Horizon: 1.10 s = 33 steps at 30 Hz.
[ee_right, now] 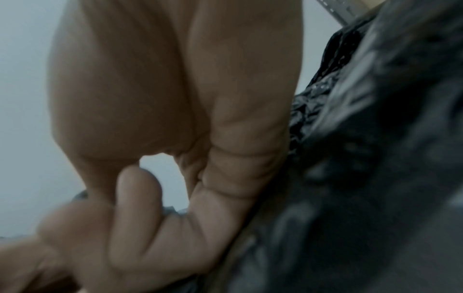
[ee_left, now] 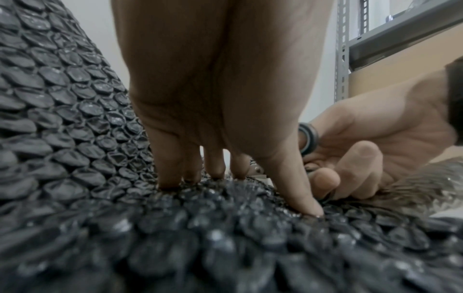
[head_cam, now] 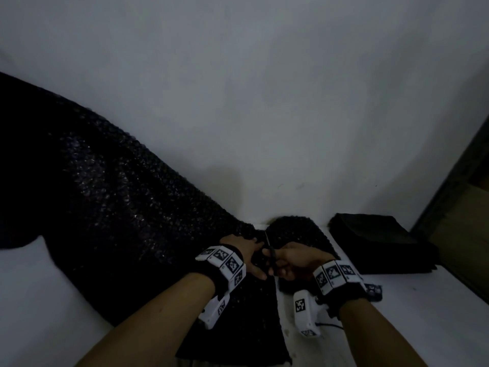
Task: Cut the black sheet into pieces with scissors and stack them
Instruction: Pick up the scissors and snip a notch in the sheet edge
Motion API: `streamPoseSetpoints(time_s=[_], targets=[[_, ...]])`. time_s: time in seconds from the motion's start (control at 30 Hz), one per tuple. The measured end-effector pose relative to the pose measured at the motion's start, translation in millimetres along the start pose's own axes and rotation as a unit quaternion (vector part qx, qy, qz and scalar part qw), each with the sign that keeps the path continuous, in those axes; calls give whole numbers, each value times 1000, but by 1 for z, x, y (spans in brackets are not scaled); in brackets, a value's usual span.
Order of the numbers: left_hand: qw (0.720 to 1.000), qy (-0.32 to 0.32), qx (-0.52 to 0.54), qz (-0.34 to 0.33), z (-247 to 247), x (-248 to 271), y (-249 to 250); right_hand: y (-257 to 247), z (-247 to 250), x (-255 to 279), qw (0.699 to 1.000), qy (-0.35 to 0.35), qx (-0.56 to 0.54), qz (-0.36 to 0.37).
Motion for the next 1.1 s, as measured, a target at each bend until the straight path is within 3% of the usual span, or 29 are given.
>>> streamPoseSetpoints(time_s=[0.2,0.37,0.53,0.7,1.1], targets=[[1000,0,-7,4,0,-1,-1,5,-3,-1,999,30,-9,33],[1000,24,10,0,-4,-4,-3,1,3,0,1000,20,-16,16],[1000,-2,6,23,-7,-11,-6,-5,4,-8,1000,15,-4,8],[1000,4,11,20,-6,-12,-7,-3,7,-10,999,16,-1,32],[1000,12,11,14,-5,-8,-3,-3,8,-10,1000,7,-24,-2]])
Point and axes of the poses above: each hand's wrist, its own x-axis away from the middle knuckle, its own z-axis out of the back of the hand, y = z × x, the point moved 1 cm from there along -x, towards the middle knuckle, and after that the axes turned 4 degrees about x, right-handed, at the moved point
